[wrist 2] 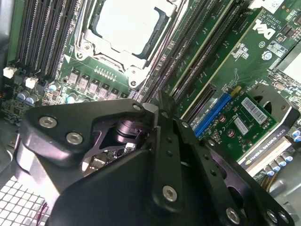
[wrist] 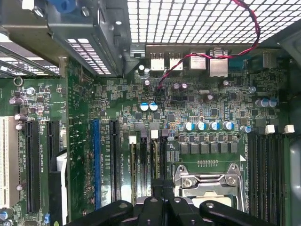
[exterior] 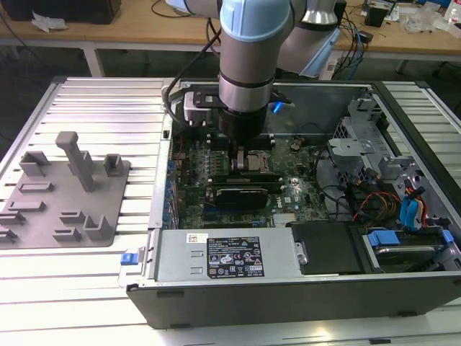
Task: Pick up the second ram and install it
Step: 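Press down the second ram until it locks into place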
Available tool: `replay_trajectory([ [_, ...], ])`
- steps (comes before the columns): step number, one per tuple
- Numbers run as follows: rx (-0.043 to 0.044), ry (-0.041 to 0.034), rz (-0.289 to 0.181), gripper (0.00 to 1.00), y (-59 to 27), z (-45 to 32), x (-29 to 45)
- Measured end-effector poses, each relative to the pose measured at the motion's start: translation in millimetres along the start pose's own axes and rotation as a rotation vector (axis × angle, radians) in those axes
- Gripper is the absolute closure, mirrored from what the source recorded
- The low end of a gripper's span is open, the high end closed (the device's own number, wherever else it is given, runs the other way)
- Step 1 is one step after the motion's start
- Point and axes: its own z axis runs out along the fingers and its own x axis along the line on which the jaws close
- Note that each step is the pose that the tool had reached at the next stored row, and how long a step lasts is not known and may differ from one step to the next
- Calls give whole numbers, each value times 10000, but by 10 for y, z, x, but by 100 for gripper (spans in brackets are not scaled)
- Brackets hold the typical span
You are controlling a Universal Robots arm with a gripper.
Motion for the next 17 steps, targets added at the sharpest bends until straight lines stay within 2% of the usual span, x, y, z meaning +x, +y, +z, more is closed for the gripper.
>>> replay_trajectory([
  [7,6,-13,0,92,-1,7,-2],
  [8,18,-28,-1,92,-2,-11,-5],
  [11,4,-7,1,92,1,-139,-7],
  [14,2,-5,-2,92,-7,-169,-8],
  [17,2,-5,1,92,-304,-171,-14],
])
